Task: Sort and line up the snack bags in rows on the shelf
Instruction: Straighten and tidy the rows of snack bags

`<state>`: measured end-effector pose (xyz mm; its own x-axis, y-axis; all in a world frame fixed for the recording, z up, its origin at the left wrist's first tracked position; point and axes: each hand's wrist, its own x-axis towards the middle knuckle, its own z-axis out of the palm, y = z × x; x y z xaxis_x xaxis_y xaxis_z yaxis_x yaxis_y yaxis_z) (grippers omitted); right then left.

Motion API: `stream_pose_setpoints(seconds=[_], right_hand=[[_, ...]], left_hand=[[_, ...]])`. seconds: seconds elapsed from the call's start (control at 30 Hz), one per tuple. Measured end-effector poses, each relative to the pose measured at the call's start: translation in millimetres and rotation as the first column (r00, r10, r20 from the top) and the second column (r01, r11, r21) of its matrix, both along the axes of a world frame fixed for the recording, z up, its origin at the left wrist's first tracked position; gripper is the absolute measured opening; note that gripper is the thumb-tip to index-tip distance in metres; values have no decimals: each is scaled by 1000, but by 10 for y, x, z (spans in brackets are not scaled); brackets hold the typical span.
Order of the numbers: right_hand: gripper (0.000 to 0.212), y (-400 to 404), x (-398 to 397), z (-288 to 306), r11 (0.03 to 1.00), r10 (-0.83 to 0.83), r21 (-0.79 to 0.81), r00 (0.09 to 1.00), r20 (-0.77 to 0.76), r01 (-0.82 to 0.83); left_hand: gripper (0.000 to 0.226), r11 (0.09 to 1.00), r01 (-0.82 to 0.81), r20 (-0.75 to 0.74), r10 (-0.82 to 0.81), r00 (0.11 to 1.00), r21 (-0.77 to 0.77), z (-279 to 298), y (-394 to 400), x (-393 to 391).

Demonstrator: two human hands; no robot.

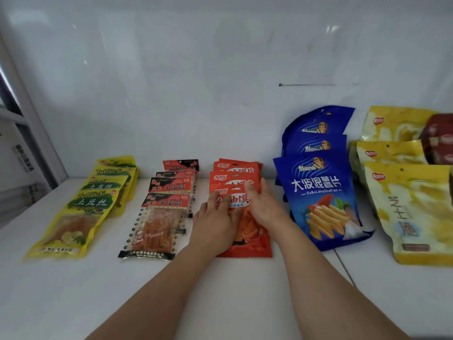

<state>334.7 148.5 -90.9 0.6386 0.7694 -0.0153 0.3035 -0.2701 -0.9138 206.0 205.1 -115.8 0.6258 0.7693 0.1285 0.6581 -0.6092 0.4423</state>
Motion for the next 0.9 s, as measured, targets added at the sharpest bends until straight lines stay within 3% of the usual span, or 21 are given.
stream_pose_setpoints(seconds=[0.17,0.33,0.47,0.53,0.6,0.73,0.9], right_hand=[[53,-277,-156,204,999,18,-35,985,169,-12],[48,-625,-185,421,1000,-15,25,975,222,10],[36,-917,104,508,962,-232,188,955,184,197],[30,-1023,346,492,912,-357,267,924,135,313],[37,-1092,614,439,876,-429,293,896,114,383],[53,-1105,1084,249,889,-436,224,888,144,400],[73,-958,1504,20,923,-369,141,927,67,358]], left_hand=[[60,997,3,27,-5,1000,72,127,21,-12],[65,984,26,160,-55,986,177,327,-189,144],[60,984,169,322,-140,936,-64,514,-546,357],[61,955,210,383,-116,916,-212,559,-684,528],[56,919,203,443,-36,896,-337,565,-783,751],[41,831,202,558,150,816,-519,380,-857,1239],[45,807,153,589,273,760,-571,211,-858,1635]])
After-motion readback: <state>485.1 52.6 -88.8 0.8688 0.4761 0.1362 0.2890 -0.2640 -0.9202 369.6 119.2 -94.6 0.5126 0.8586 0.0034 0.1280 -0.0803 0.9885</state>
